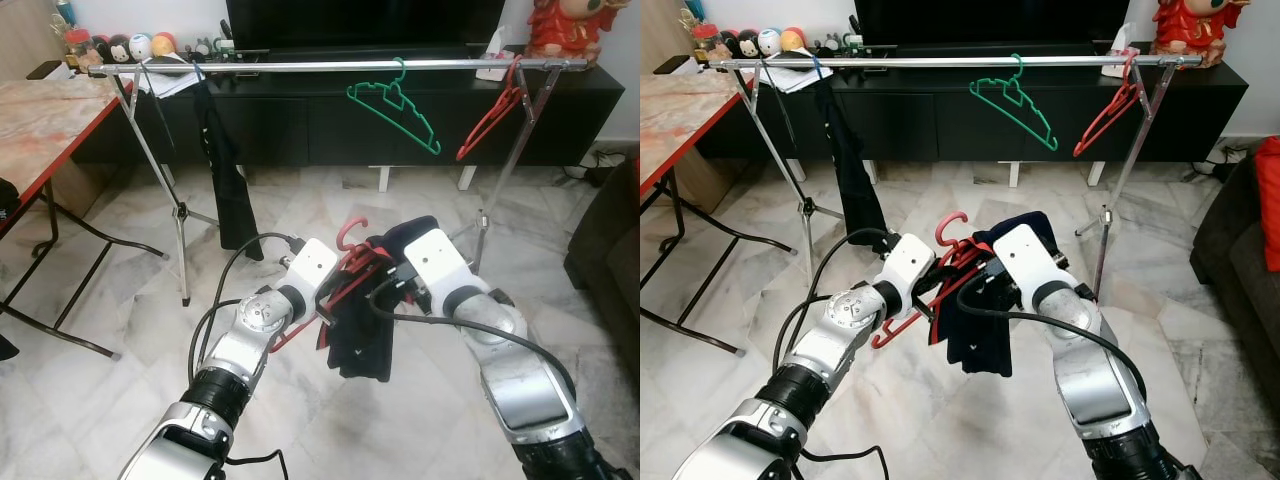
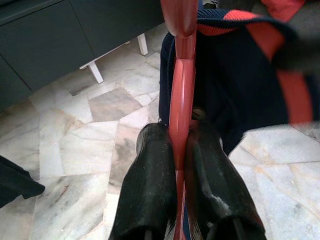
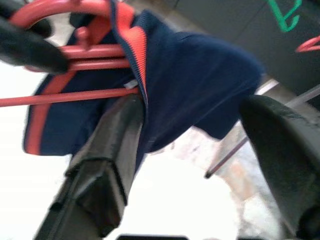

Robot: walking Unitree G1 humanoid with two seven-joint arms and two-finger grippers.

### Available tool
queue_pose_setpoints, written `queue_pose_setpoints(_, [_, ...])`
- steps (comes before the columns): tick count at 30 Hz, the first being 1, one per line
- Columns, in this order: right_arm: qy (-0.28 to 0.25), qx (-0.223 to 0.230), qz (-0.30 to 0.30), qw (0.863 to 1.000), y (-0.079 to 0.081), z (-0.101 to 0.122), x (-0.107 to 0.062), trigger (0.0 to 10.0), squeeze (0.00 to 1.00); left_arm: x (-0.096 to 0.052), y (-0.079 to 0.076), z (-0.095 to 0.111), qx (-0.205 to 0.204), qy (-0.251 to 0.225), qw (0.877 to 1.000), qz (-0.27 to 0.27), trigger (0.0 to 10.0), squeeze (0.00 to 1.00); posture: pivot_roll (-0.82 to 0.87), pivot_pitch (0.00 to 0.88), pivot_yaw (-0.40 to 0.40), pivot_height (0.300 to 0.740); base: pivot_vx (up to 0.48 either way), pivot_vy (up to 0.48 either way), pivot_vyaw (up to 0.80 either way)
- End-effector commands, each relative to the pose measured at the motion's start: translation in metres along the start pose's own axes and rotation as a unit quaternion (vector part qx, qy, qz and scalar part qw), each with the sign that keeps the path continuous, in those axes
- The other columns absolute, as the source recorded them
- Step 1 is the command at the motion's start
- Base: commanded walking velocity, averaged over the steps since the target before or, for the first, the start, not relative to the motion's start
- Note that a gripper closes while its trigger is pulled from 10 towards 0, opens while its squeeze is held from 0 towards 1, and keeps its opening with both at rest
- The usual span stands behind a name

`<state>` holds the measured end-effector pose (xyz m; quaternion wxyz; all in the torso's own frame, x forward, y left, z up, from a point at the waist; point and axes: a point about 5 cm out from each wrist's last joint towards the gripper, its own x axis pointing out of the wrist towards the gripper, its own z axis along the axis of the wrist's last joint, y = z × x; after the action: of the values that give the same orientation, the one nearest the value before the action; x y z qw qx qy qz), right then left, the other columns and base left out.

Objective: Hang hanger

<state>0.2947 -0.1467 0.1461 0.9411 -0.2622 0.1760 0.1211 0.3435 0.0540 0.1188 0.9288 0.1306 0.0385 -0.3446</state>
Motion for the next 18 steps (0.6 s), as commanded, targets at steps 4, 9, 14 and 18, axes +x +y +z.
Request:
queue_pose_setpoints(4, [-0.012, -0.007, 0.092, 0.996, 0.025, 0.005, -0.008, 10.0, 1.0, 0.001, 0.003, 0.01, 0.008, -0.026, 1.0, 0.003, 10.0, 0.0, -0.16, 0.052, 0.074, 0.74, 0.0, 0.0, 0.0])
queue_pose_setpoints(9, [-0.009, -0.024, 0.113, 0.993, 0.028, 0.002, -0.013, 10.0, 1.0, 0.002, 0.004, 0.01, 0.008, -0.027, 1.0, 0.004, 10.0, 0.0, -0.16, 0.053, 0.074, 0.74, 0.0, 0.0, 0.0])
queue_pose_setpoints(14, [0.007, -0.029, 0.052, 0.998, 0.004, -0.002, -0.014, 10.0, 1.0, 0.002, 0.004, 0.01, 0.009, -0.027, 1.0, 0.001, 10.0, 0.0, -0.17, 0.053, 0.075, 0.74, 0.0, 0.0, 0.0])
queue_pose_setpoints(18, [0.003, -0.027, -0.034, 0.999, -0.024, 0.0, -0.013, 10.0, 1.0, 0.001, 0.001, 0.008, 0.011, -0.023, 1.0, -0.018, 10.0, 0.0, -0.17, 0.053, 0.075, 0.74, 0.0, 0.0, 0.0])
